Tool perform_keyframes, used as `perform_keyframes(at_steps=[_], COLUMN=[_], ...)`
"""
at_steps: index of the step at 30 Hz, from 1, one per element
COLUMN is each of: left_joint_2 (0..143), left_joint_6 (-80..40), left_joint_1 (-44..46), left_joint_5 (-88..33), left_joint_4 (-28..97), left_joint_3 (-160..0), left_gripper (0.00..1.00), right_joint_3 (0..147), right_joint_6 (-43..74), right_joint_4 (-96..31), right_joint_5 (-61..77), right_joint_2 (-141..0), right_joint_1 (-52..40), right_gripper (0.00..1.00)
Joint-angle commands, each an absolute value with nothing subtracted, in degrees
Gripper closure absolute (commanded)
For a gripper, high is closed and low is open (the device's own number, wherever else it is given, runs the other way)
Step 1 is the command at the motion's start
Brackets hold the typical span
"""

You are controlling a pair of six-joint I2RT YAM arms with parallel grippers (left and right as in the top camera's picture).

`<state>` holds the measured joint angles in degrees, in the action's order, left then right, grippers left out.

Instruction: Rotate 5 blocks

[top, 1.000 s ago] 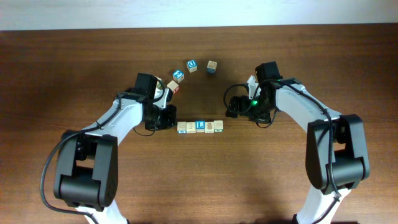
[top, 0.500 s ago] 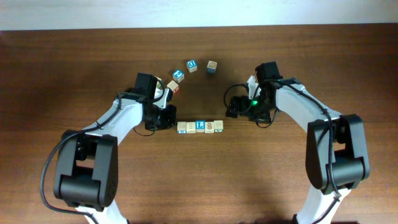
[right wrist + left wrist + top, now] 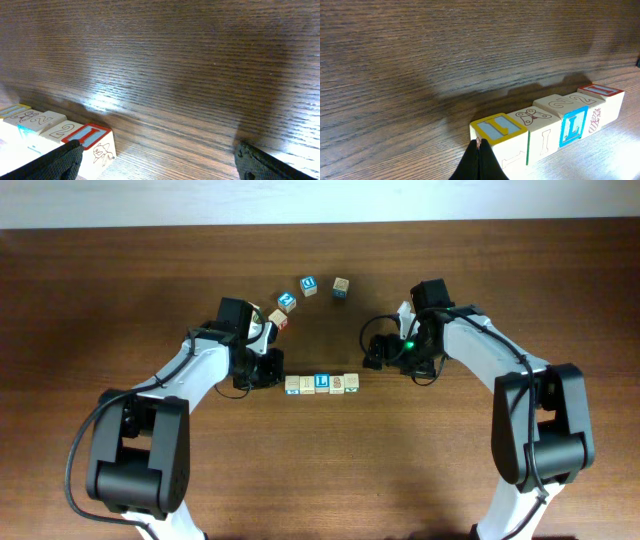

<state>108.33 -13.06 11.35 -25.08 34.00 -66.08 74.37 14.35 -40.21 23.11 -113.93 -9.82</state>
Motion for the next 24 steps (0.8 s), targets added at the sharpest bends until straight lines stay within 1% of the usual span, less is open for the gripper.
perform_keyframes(at_steps=[1,24], left_joint_2=[108.86,108.86], left_joint_6=[-11.92,-11.14], left_joint_1=[11.46,11.46], left_joint_5=[-25.74,-25.76], left_joint_4=[33.85,33.91], left_joint_3=[-65.82,-65.82], left_gripper=[1.00,1.00], right_joint_3=[72.31,72.31], right_joint_6=[13.82,13.85], right_joint_4=[-40.32,-40.45], right_joint_5=[17.30,17.32], right_joint_2=[-116.84,-116.84], right_joint_1=[-9.26,-9.26], right_gripper=[0.02,0.02])
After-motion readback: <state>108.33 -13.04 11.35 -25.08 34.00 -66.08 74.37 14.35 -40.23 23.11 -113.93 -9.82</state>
